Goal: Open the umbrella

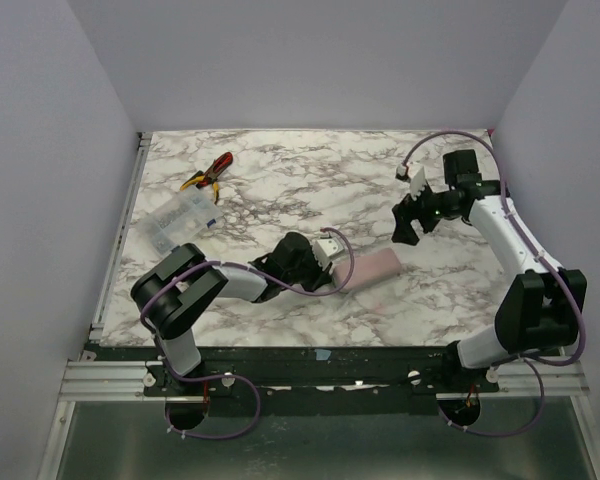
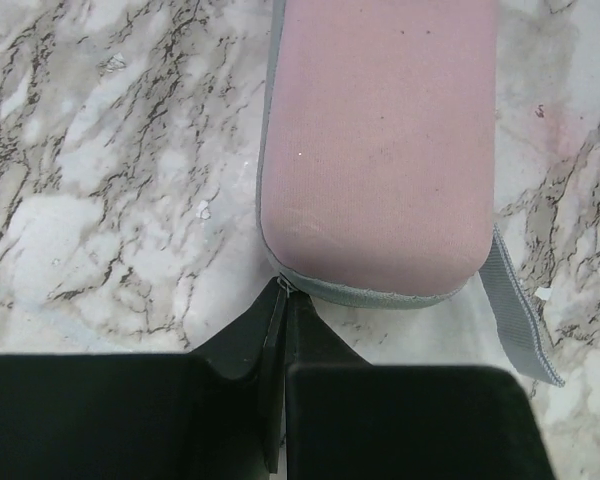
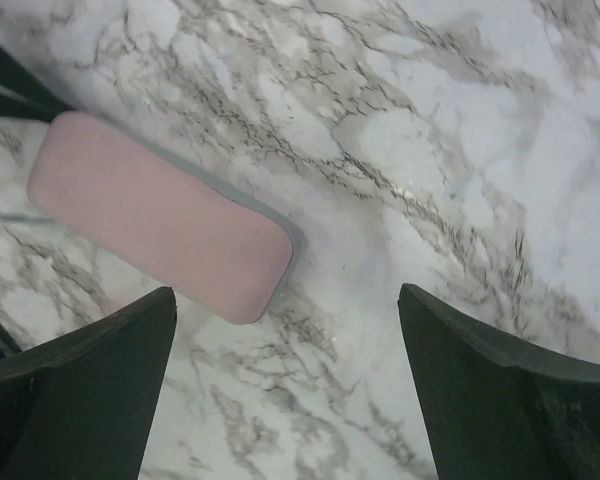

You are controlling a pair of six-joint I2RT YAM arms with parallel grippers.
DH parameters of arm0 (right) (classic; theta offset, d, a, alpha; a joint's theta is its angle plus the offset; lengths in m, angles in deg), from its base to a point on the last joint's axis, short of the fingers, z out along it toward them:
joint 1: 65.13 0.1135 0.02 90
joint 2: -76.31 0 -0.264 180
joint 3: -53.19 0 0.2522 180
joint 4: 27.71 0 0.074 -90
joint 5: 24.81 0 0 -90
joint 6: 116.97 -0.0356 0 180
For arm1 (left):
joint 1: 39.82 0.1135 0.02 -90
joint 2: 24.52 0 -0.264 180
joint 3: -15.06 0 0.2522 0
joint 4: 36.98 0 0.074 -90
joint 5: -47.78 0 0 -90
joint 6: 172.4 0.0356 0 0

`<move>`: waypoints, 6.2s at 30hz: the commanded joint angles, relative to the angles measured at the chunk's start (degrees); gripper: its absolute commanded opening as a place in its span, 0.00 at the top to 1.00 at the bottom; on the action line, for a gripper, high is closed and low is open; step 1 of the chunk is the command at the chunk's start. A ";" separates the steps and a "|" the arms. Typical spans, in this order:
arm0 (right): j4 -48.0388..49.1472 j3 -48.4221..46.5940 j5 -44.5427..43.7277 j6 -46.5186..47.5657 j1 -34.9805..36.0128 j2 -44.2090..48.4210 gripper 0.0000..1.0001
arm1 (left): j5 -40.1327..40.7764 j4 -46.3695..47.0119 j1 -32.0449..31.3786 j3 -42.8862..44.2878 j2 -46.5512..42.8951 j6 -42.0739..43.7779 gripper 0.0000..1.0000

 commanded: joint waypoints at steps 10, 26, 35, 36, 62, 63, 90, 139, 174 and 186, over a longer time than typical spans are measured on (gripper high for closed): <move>-16.90 -10.12 -3.48 -41.41 -7.57 -11.73 0.07 | 4.81 2.34 -8.32 2.85 3.34 -5.25 1.00; 1.54 4.38 10.07 -49.56 -3.13 -15.05 0.11 | 4.09 2.14 -13.44 9.02 7.46 -3.36 1.00; 3.04 5.96 5.91 -44.97 -2.60 -17.51 0.51 | 4.55 1.04 -13.33 8.30 6.50 -2.51 1.00; 3.11 5.74 5.46 -43.97 -2.60 -17.73 0.55 | 4.55 1.12 -13.31 8.03 6.21 -2.28 1.00; -1.60 1.07 7.47 -23.08 4.57 -21.48 0.90 | 2.37 0.41 -6.16 9.92 6.47 6.97 1.00; -1.55 0.33 7.76 -22.66 5.13 -21.97 0.90 | 2.78 0.42 -6.14 10.34 6.72 6.93 1.00; 17.04 18.34 0.07 -31.33 3.84 11.97 0.01 | 0.14 1.65 -3.08 11.04 7.20 -13.28 1.00; 7.03 12.16 -10.88 -15.31 11.12 -8.99 0.63 | 0.67 -2.37 7.42 9.97 3.62 -17.44 1.00; 16.37 7.82 8.63 18.06 10.06 -2.11 0.00 | -3.80 1.47 1.54 3.13 1.43 -19.55 1.00; 14.29 8.41 7.43 25.37 11.94 -8.89 0.06 | -3.75 -0.41 1.72 3.32 1.33 -19.12 1.00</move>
